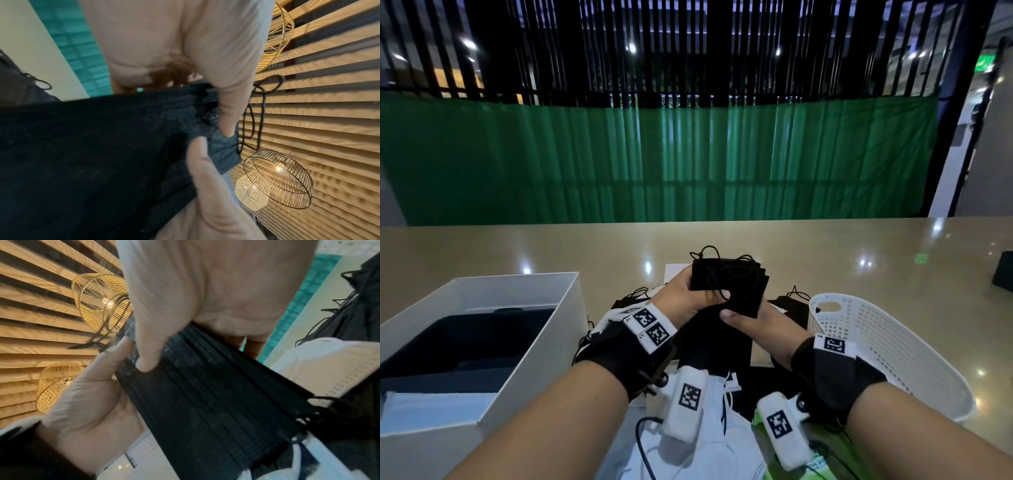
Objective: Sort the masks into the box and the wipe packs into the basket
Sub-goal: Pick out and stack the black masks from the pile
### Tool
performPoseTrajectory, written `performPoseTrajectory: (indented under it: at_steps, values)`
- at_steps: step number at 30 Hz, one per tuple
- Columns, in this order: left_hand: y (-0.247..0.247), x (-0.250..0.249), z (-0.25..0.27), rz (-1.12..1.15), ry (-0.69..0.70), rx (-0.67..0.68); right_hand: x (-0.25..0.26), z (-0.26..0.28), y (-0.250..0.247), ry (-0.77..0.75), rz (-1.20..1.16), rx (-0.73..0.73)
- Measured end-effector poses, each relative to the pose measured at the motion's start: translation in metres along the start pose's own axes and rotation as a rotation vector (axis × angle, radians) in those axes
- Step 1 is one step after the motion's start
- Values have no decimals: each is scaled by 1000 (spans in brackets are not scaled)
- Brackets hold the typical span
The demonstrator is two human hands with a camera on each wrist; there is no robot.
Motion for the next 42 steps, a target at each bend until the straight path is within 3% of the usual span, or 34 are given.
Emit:
performPoseTrajectory:
  at_steps: [3, 7, 11, 14, 19, 22, 25, 28, 36, 38, 42]
  values:
    - [1, -7, -3, -55, 25, -13, 11, -1, 8, -38, 60, 23]
    - [-13, -17, -12, -119, 61, -188, 27, -8, 10, -71, 144, 6]
    - [-40, -30, -10, 209, 38, -411, 21, -10, 4, 5, 163, 15]
    - [-64, -33, -8, 283, 24, -509, 8, -6, -3, 64, 180, -2]
    - [-90, -17, 0, 171, -94, -572, -19, -6, -26, 197, 213, -96]
    - [-100, 2, 3, 175, -233, -597, -29, -9, -38, 235, 433, -112]
    - [-100, 10, 9, 175, -375, -593, -29, -11, -43, 236, 584, -128]
    - [-96, 25, 15, -69, -552, -481, -25, -12, -45, 221, 538, -166]
    - [-94, 22, 29, -1074, -544, -171, 2, -18, -61, 144, 315, -354]
    - [-84, 18, 26, -1057, -482, -115, 9, -21, -66, 121, 341, -357]
    - [-84, 2, 17, -488, -413, -260, 15, -21, -75, 136, 348, -343]
Point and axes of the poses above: each hand's wrist, its own z-axis away from the middle knuckle, its own y-axis out of the palm, x = y × z, the point moved 8 cm from there along -z, towards the middle knuckle, and after that the axes turned 11 degrees about -x, right-handed, at the moved point
